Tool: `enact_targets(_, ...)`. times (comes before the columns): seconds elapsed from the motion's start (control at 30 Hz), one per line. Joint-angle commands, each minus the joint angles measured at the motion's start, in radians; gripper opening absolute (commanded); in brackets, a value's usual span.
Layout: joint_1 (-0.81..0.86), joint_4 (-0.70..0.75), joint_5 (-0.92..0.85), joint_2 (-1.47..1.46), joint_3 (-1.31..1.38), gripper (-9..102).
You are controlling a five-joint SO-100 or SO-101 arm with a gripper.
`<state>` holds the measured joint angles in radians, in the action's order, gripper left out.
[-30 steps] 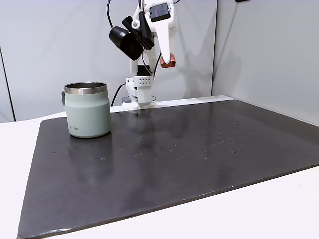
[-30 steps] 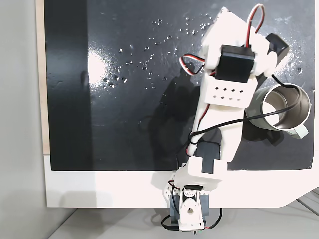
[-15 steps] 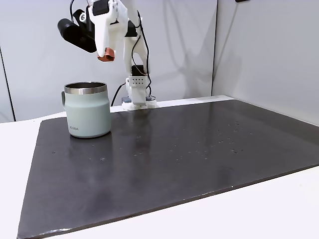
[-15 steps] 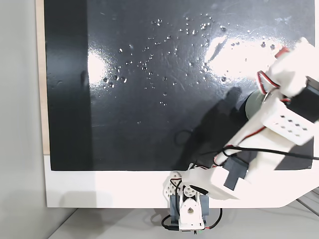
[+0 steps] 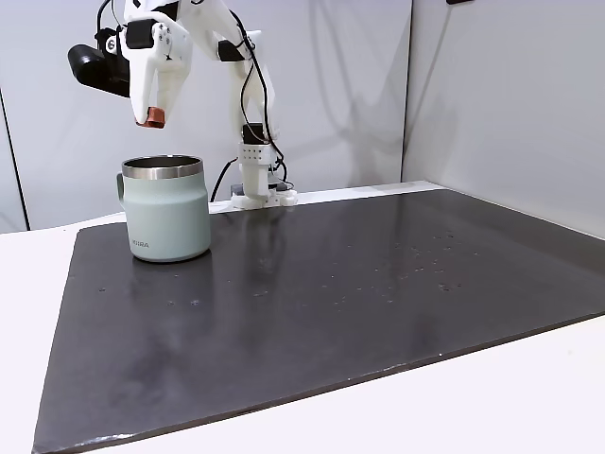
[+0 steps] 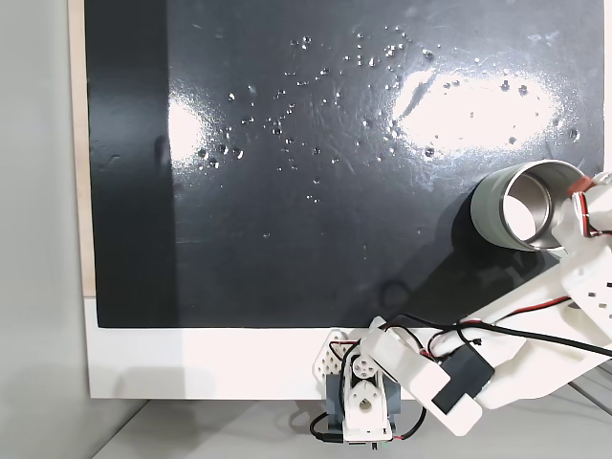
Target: Grasp a cube and put it in the cup.
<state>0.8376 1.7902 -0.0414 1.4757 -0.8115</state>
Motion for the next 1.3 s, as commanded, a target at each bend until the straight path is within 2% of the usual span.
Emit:
enact_targets(0.0, 0.038, 0.006, -0.071, 0.072, -0.017, 2)
enact_targets(0.2, 0.041, 0.009, -0.161, 0.064, -0.077, 2)
enact_targets(0.43, 0.034, 0.009, -0.179, 0.058, -0.118, 2)
enact_targets(0.5, 0.029, 0.009, -0.178, 0.058, -0.118, 5)
enact_targets(0.6, 0.020, 0.009, -0.176, 0.058, -0.118, 17)
enact_targets(0.67, 0.020, 0.009, -0.170, 0.055, -0.120, 22)
enact_targets(1.27, 0.014, 0.009, -0.163, 0.025, -0.124, 23)
